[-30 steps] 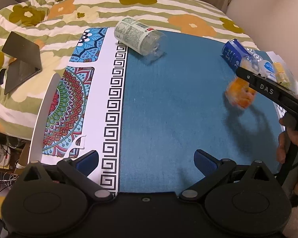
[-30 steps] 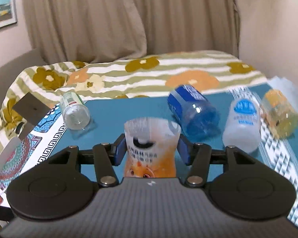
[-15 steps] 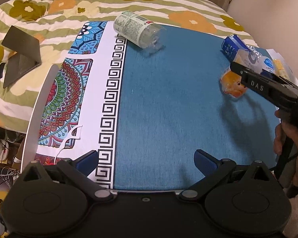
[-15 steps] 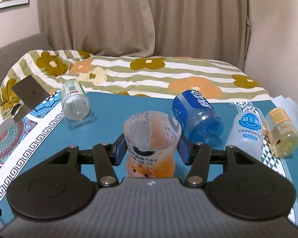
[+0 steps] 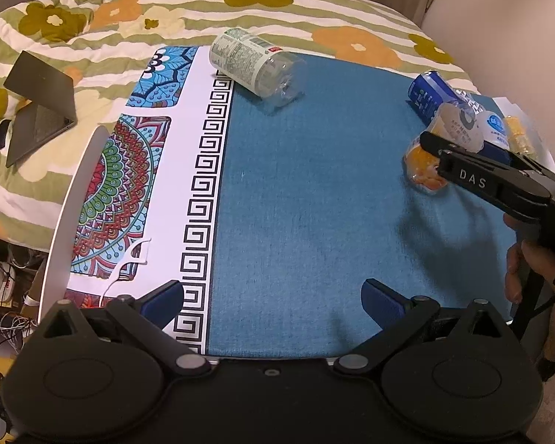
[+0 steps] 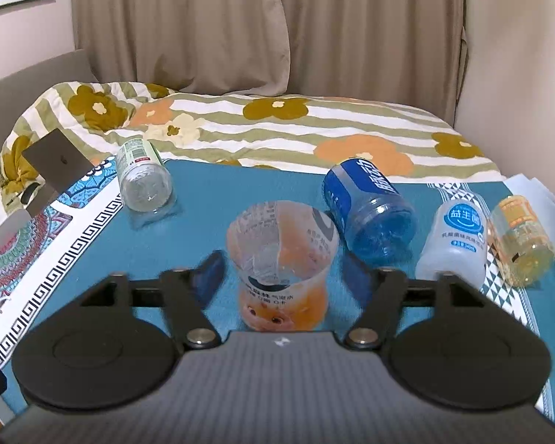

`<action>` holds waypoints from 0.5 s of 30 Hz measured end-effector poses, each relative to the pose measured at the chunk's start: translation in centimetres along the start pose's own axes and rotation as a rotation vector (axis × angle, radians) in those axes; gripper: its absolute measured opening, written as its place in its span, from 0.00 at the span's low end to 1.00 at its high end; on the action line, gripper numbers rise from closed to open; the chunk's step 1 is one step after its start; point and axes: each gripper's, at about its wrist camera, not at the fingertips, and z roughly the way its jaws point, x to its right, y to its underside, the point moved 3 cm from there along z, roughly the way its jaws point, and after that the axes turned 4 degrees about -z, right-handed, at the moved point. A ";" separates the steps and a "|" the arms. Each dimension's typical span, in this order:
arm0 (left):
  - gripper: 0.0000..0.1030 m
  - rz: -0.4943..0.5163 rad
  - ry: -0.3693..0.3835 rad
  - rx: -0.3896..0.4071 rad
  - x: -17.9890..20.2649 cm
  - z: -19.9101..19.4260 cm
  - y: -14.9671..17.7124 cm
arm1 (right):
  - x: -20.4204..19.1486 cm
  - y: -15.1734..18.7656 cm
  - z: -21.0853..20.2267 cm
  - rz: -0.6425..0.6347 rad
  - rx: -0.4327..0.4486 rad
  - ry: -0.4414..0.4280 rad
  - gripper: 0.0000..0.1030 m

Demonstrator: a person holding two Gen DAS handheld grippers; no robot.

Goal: Flip cup upright
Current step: 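Lower the upright cup onto the cloth and open the right gripper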

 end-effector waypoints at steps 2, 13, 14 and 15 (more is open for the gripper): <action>1.00 0.000 -0.003 0.009 0.1 -0.3 -0.1 | 0.1 -0.1 -0.2 0.012 0.004 -0.003 1.00; 1.00 -0.015 -0.005 0.101 1.5 -4.0 -1.1 | 2.1 -2.7 -5.3 0.082 -0.126 -0.030 1.00; 1.00 -0.016 -0.005 0.113 1.7 -4.5 -1.3 | 2.4 -3.1 -6.1 0.090 -0.157 -0.032 1.00; 1.00 -0.015 -0.004 0.127 2.0 -5.0 -1.5 | 2.8 -3.5 -7.0 0.100 -0.194 -0.030 1.00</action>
